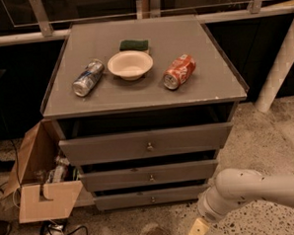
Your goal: Open bottom drawer
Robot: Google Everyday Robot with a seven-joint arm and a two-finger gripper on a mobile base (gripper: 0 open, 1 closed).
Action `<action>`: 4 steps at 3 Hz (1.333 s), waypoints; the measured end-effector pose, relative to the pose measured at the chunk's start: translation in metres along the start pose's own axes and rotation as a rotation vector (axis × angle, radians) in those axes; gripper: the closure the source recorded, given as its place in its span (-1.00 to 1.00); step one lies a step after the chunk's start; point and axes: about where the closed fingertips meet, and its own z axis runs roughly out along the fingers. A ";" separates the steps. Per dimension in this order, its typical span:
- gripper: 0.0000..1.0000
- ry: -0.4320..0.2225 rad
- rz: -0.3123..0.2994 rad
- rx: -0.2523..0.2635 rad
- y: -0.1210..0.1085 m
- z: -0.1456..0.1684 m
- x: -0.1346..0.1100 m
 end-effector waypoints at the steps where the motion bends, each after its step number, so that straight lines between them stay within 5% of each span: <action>1: -1.00 0.001 0.004 -0.009 0.002 0.005 0.002; 2: -1.00 -0.015 0.034 -0.040 0.001 0.020 0.008; 4: -1.00 -0.142 0.188 -0.072 -0.036 0.101 0.031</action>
Offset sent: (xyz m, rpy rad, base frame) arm -0.0060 0.0021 -0.0418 0.0790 0.0707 -0.0536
